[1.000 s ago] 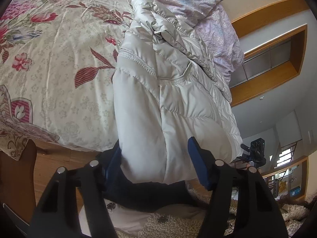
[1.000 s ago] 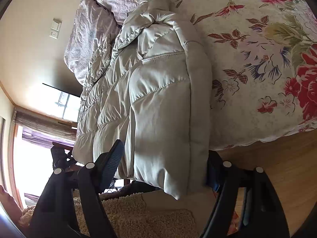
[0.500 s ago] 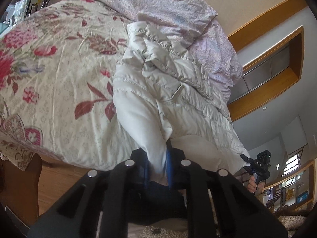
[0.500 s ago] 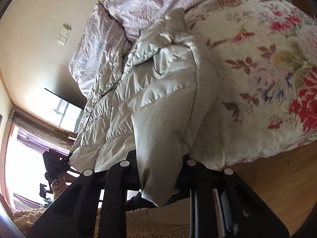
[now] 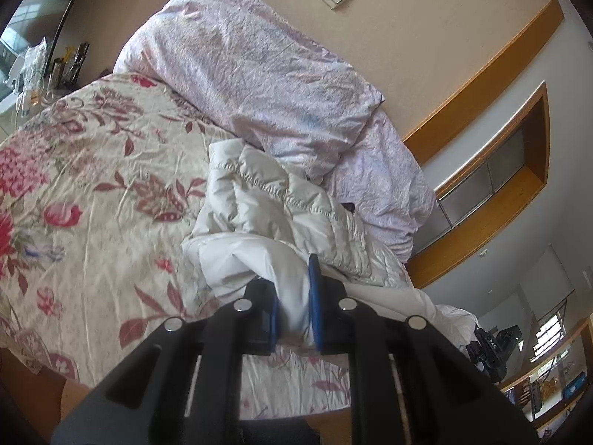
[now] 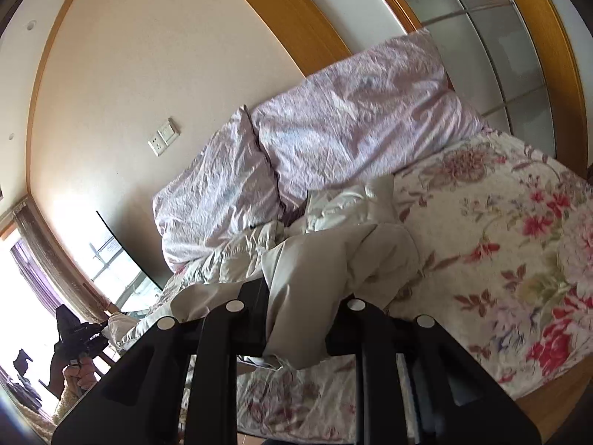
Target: Fold large clothes
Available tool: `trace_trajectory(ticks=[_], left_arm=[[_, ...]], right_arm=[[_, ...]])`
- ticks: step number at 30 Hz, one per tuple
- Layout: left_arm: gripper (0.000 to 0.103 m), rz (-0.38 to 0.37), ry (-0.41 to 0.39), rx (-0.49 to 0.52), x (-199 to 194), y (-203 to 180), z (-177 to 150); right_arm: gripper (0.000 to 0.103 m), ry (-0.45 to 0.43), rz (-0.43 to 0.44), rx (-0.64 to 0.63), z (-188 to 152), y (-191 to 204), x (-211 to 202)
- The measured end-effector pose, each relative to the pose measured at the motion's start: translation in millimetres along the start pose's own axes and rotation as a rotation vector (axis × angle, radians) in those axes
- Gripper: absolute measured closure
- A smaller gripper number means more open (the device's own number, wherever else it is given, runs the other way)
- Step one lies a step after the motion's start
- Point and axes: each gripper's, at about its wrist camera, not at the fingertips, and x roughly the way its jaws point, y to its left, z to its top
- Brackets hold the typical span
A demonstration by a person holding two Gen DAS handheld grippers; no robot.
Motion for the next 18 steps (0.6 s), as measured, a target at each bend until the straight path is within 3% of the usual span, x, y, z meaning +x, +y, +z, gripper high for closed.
trace_trajectory(ticks=[6,12,18], left_arm=[[0.089,-0.017,-0.088,0.020,11.5,-12.3,36.1],[0.089,0.009,-0.148,0.033,46.6,-23.4,82.1],[0.089,0.104,-0.197,0.071,108.5,-38.3,136.4]], right_arm=[[0.083,-0.112,-0.016,-0.055,33.7,23.5,16.2],[0.083,-0.178,-0.073,-0.059,68.7,36.9,58.3],[0.083,-0.211,-0.191,-0.053,100.9,36.0,133.4]])
